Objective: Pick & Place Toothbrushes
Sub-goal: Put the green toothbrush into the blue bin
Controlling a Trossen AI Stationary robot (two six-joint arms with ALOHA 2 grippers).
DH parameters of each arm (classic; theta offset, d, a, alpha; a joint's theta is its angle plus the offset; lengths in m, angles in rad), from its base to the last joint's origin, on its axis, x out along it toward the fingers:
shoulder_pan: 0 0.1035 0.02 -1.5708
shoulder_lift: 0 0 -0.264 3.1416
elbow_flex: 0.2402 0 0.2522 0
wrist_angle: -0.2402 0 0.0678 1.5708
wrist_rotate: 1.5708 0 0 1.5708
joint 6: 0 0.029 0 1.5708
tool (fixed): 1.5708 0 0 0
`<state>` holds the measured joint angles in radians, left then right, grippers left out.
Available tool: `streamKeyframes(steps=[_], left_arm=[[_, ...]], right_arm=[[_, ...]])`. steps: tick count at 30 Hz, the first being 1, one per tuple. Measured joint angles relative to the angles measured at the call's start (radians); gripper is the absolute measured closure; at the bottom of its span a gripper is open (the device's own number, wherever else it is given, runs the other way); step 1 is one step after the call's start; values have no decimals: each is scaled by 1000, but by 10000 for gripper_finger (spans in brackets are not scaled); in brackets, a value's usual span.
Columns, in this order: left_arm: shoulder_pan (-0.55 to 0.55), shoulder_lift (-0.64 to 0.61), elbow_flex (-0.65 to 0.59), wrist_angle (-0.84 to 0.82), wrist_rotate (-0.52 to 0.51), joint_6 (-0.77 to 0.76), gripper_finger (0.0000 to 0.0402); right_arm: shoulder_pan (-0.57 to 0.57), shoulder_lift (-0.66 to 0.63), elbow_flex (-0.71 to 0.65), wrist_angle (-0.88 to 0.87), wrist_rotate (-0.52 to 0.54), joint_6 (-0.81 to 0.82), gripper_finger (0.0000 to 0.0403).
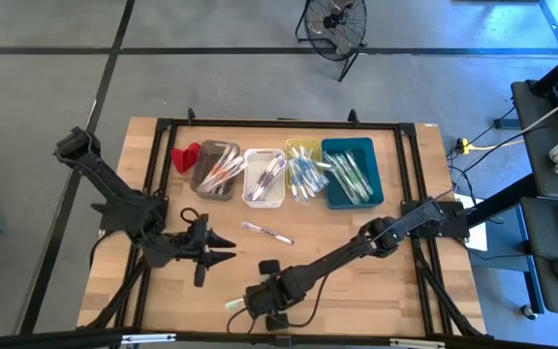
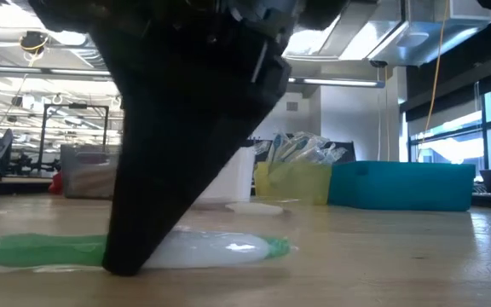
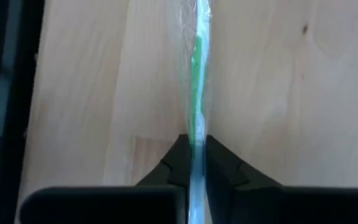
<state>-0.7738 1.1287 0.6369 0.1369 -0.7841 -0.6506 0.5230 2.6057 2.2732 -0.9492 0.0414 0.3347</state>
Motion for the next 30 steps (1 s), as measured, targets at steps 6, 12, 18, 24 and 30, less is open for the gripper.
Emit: streamKeyframes(steps=[6,12,18,24,30], left_arm=[[3,0,0,-68,-15,8,286],[3,0,0,-187,-60,-49,286],[6,3,1,-249,-67,-87,286],[10,19,1,-275,-76,-88,286],[9,48,0,-277,-79,-88,286]], right_arm=[[40,-1,60,-177,53,100,385],[92,-73,59,-602,149,317,386],[107,-179,33,-627,245,426,387],[91,-308,-54,-617,463,527,387],[60,-548,-299,-629,618,652,387]])
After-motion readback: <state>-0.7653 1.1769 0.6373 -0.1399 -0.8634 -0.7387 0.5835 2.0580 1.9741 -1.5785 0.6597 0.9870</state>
